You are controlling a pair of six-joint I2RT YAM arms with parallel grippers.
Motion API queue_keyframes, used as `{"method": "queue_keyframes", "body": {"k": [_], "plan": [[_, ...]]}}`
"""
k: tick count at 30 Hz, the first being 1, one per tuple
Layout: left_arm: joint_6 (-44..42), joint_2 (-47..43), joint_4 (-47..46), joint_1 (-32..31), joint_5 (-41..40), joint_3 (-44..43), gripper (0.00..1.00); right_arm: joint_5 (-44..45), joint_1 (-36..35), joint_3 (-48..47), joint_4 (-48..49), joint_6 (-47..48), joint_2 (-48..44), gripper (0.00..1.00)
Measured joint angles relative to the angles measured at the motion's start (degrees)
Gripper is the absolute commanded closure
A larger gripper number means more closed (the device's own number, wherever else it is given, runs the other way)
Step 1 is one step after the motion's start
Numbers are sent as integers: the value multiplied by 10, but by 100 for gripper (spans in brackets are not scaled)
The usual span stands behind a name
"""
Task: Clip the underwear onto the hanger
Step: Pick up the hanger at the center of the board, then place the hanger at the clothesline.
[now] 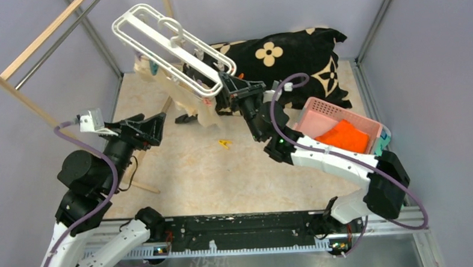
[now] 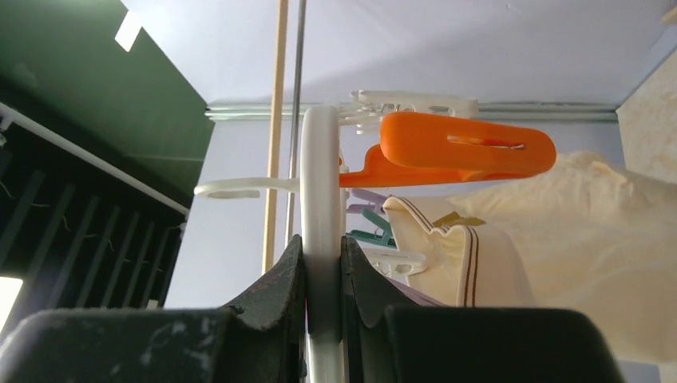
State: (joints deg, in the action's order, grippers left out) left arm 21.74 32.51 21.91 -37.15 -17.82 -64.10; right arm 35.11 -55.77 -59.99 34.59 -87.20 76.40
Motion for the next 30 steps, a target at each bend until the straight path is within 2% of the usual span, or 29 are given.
{"method": "queue_keyframes", "body": {"k": [4,13,18,30], "plan": [[0,-31,0,0,-45,56,13,-28,2,-63,-19,-20,63,100],[15,-49,10,0,-70,132,11,-89,5,-237,-20,-62,227,100],[25,-67,11,0,-79,141,11,-112,6,-332,-21,-81,304,100],[29,-69,11,0,-83,142,12,-138,9,-484,-24,-116,422,100]]}}
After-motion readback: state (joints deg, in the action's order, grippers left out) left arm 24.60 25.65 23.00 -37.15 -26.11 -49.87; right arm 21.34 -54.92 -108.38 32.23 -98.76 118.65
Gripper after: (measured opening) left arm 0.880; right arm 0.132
